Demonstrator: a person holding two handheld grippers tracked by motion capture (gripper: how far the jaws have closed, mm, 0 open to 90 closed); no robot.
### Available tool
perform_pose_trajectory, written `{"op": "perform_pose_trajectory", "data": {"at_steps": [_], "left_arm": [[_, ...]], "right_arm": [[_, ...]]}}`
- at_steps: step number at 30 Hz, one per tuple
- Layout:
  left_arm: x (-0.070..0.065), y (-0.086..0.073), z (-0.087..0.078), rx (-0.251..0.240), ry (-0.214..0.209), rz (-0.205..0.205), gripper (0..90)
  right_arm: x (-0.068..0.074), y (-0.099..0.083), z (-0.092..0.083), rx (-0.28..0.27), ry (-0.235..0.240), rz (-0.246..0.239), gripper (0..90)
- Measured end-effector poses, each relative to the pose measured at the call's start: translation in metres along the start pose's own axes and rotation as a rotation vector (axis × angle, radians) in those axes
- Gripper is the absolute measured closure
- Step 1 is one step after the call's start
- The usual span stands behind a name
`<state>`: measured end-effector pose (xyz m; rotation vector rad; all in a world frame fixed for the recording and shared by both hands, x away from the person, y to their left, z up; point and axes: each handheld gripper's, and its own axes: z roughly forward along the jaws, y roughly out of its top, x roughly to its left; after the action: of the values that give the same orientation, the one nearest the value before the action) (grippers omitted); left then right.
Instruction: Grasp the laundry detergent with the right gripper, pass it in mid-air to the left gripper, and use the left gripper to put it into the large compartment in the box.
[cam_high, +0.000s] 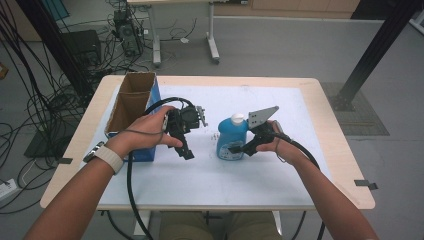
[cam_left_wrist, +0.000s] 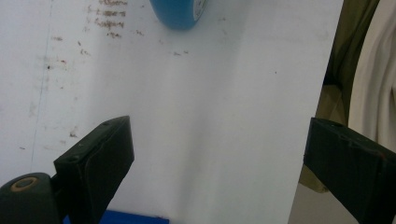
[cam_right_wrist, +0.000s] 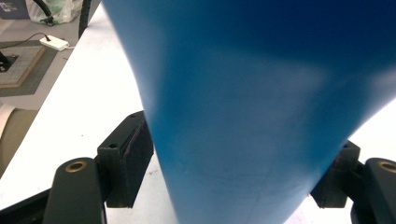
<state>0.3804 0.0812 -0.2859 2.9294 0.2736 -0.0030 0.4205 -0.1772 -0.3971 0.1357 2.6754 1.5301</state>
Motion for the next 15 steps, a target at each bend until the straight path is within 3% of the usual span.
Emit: {"op": "perform_pose_trajectory", "data": {"at_steps": [15], "left_arm": [[0.0002,-0.0001,-0.0003,0.005,0.000,0.002,8.9]], "right_arm": [[0.0003,-0.0032,0.0009,-0.025,0.000,0.004,28.8]]}}
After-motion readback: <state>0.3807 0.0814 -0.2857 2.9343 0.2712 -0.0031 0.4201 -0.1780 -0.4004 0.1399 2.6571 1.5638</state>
